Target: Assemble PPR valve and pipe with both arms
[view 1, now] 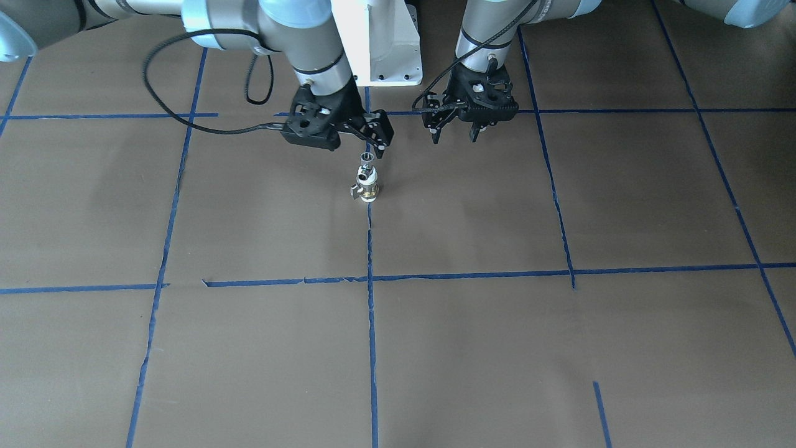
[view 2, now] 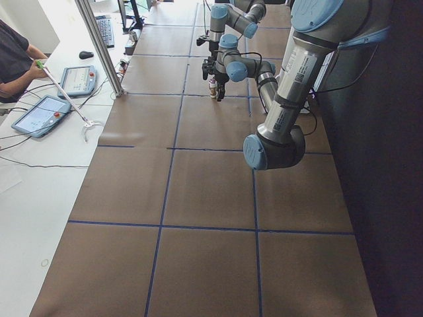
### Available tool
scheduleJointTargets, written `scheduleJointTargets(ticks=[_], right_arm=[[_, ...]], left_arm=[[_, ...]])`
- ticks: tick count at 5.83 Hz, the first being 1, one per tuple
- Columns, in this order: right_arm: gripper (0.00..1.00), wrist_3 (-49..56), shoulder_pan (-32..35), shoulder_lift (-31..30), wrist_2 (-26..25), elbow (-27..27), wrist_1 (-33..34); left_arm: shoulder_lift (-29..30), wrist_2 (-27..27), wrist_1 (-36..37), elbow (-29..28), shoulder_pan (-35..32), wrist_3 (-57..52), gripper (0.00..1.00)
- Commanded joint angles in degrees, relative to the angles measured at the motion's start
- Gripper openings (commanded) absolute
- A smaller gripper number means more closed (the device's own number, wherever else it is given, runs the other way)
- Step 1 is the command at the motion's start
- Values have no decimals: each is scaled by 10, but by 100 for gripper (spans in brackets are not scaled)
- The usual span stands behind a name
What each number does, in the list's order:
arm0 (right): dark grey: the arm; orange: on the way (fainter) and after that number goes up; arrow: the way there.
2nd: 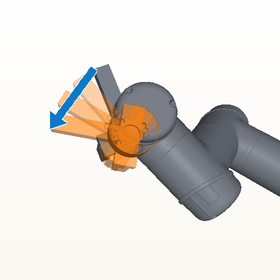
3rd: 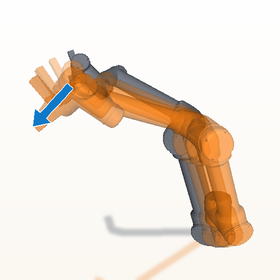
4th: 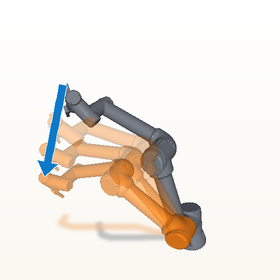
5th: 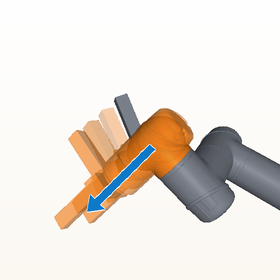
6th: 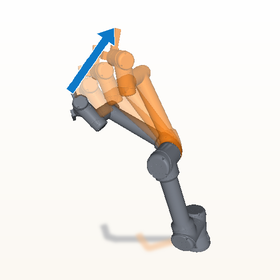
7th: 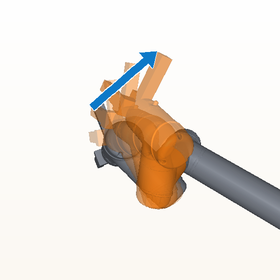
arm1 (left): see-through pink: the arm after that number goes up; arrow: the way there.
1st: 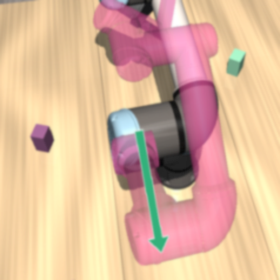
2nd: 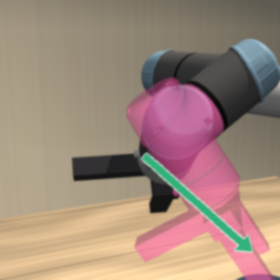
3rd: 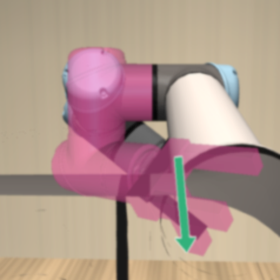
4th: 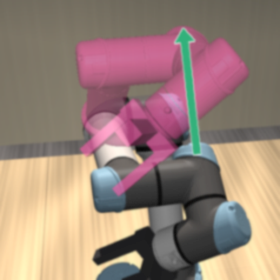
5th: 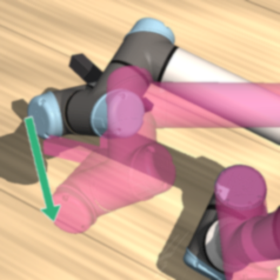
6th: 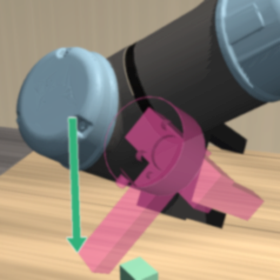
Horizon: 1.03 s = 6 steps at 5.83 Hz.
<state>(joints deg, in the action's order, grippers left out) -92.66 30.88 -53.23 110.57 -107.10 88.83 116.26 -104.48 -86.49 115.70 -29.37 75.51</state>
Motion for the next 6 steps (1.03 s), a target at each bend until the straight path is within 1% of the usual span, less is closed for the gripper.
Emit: scheduleJointTargets(ticks=[1,2,3,4,5,6], right_arm=[[100,15,38,-120,24,-108,-1],[100,98,71,-183,45,-130,-3],[100,193,122,-240,76,-135,-4],[100,285,177,-291,106,-133,-3],[100,405,239,-345,132,-130,-2],[100,519,304,-380,168,-107,-2]], left_arm=[[-45,-3,-10,-2,-9,-37,77],[-77,-30,-10,-2,-21,-66,78],[-110,-107,-10,4,-74,-130,81],[-154,-156,-10,14,-132,-217,82],[-195,-201,-10,17,-198,-312,97],[-224,-244,-8,16,-260,-403,99]])
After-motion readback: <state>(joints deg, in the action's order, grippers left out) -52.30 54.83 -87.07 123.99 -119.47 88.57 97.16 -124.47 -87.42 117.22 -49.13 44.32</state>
